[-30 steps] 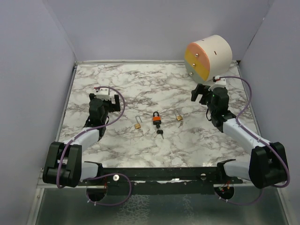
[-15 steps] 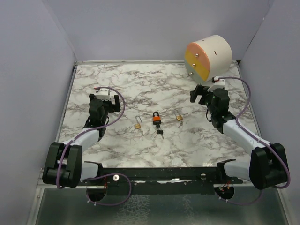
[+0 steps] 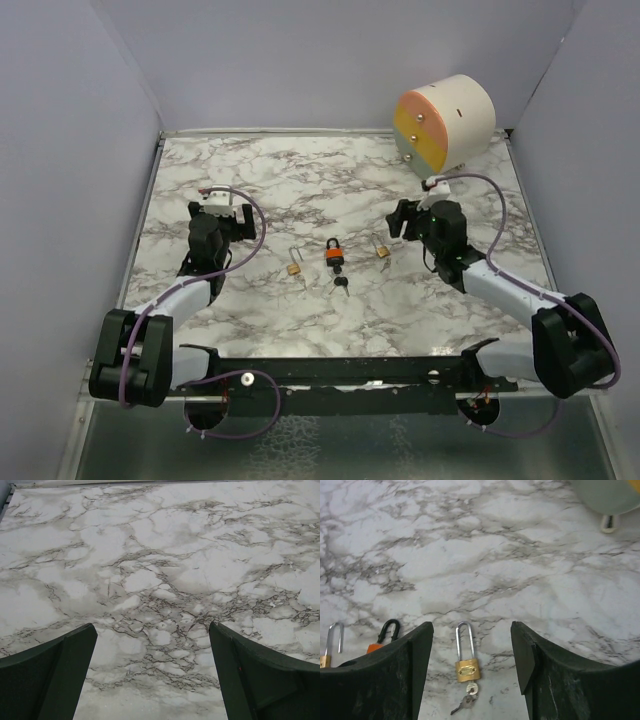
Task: Lock with the key
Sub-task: Pick up the lock from the center of the board.
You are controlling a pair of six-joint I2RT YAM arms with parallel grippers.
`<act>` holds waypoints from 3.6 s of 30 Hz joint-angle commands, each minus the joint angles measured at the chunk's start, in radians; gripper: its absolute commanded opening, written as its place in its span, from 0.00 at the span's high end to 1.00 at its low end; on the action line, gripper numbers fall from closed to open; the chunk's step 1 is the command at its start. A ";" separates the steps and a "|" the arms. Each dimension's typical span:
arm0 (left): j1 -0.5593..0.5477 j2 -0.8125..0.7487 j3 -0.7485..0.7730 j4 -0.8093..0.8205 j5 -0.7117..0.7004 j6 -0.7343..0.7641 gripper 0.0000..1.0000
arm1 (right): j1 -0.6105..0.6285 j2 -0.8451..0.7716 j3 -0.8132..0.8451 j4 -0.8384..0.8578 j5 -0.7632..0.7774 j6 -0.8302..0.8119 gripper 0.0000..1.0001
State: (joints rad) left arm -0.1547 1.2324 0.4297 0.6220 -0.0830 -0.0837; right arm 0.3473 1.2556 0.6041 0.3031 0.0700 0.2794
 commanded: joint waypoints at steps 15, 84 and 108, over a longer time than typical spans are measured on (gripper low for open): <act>-0.002 -0.055 -0.022 0.046 0.014 -0.009 0.01 | 0.206 0.233 0.097 -0.184 0.193 0.028 0.32; 0.000 -0.037 -0.022 0.047 -0.103 -0.059 0.02 | 0.237 0.364 0.137 -0.373 0.102 0.094 0.55; 0.000 -0.027 -0.019 0.047 -0.104 -0.052 0.02 | 0.252 0.415 0.174 -0.423 0.179 0.120 0.56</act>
State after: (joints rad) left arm -0.1547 1.2011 0.4164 0.6426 -0.1677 -0.1364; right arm 0.5903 1.6379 0.7811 -0.0250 0.2253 0.3733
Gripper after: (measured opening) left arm 0.981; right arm 0.445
